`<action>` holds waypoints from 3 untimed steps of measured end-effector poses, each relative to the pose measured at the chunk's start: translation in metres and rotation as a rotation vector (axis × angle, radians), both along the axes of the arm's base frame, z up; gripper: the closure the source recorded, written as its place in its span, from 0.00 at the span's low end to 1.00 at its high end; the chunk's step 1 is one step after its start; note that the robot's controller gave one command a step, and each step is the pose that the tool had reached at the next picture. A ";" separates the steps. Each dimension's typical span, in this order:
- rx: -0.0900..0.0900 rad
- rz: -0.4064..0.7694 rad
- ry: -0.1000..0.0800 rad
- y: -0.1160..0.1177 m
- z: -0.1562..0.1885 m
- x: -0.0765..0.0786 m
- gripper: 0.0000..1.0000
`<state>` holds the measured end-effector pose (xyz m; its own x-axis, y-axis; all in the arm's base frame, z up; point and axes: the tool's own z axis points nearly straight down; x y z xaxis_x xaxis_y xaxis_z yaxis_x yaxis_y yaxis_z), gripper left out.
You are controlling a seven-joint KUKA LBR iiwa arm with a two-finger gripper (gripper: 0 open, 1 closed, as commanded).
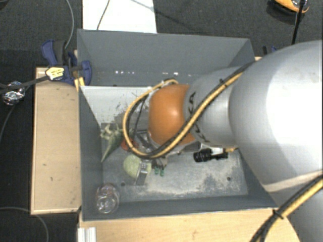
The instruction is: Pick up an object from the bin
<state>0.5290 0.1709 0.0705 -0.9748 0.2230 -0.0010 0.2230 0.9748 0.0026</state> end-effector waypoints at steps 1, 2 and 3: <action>0.001 -0.025 0.000 -0.003 0.000 -0.009 1.00; 0.001 -0.027 0.000 -0.003 0.000 -0.009 1.00; 0.001 -0.027 0.002 -0.003 0.005 -0.010 1.00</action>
Offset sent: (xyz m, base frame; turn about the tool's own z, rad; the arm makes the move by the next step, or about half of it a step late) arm 0.0000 0.0000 0.0000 0.0000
